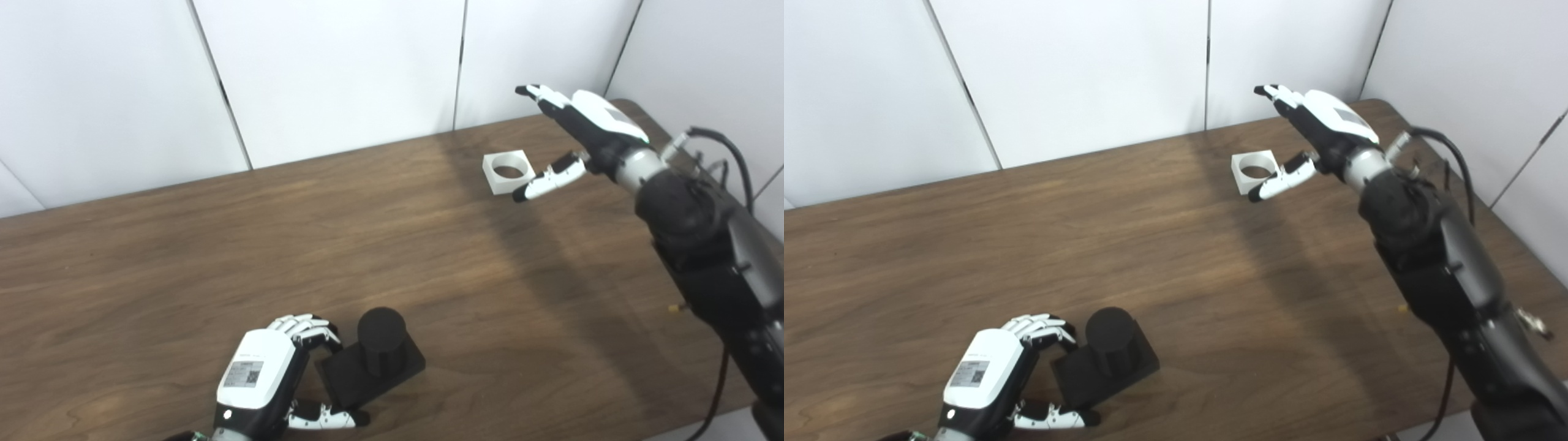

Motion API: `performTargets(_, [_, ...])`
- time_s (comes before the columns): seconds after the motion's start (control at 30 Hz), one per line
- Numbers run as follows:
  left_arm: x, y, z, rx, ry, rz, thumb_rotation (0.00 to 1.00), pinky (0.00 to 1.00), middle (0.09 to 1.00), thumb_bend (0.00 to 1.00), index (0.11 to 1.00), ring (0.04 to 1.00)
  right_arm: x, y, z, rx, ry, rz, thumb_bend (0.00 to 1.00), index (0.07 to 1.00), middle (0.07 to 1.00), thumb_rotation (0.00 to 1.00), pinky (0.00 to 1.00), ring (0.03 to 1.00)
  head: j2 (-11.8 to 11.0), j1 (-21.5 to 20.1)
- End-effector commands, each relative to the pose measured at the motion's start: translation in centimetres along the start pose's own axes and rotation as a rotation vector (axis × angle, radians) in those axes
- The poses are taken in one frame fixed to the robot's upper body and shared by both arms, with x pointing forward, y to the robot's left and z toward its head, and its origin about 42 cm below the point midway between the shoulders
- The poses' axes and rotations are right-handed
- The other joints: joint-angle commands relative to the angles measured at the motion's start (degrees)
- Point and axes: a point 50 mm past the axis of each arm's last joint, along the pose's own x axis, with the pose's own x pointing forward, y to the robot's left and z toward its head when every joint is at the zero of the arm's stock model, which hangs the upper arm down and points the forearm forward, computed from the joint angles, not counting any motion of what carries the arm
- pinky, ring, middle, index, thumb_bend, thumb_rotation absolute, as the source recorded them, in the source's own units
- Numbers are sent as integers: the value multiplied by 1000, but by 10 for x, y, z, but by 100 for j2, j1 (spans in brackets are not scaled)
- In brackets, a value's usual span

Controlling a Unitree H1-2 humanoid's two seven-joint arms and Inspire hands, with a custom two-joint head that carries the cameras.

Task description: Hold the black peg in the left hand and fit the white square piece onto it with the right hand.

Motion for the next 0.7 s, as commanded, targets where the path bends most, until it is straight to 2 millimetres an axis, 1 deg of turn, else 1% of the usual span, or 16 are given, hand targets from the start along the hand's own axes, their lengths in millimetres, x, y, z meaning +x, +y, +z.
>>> performTargets(0.0, [-14,-17,-8,33,55,-105,48,814,738,519,487,798,10,-25,3,-70,-1,-49,1000,944,1000,234,1000,1000,-47,-7])
performTargets(0.03, [-15,-18,-8,35,56,-106,48,816,738,519,487,799,16,-25,2,-83,9,-30,999,940,1000,234,1000,1000,-47,-7])
performTargets(0.1, [-16,-21,-8,37,57,-107,48,820,739,519,487,800,29,-27,0,-124,37,8,983,927,1000,229,1000,1000,-133,7])
performTargets(0.2, [-17,-23,-8,38,52,-102,48,815,735,520,486,796,47,-32,-2,-181,72,50,973,897,1000,216,1000,1000,-156,44])
performTargets(0.33, [-18,-23,-8,37,54,-98,49,812,735,520,486,797,69,-37,-3,-256,110,92,989,886,1000,223,1000,1000,-179,76])
performTargets(0.37, [-18,-23,-8,37,55,-98,49,813,736,520,486,798,73,-38,-3,-272,116,99,989,890,1000,239,1000,1000,-185,84])
performTargets(0.5, [-18,-23,-7,31,53,-97,49,821,741,520,487,802,88,-37,-3,-308,137,133,980,889,1000,225,1000,1000,-179,110])
performTargets(0.67, [-19,-22,-5,33,53,-94,49,818,741,520,487,802,98,-32,0,-366,155,179,984,885,1000,219,1000,1000,-174,118])
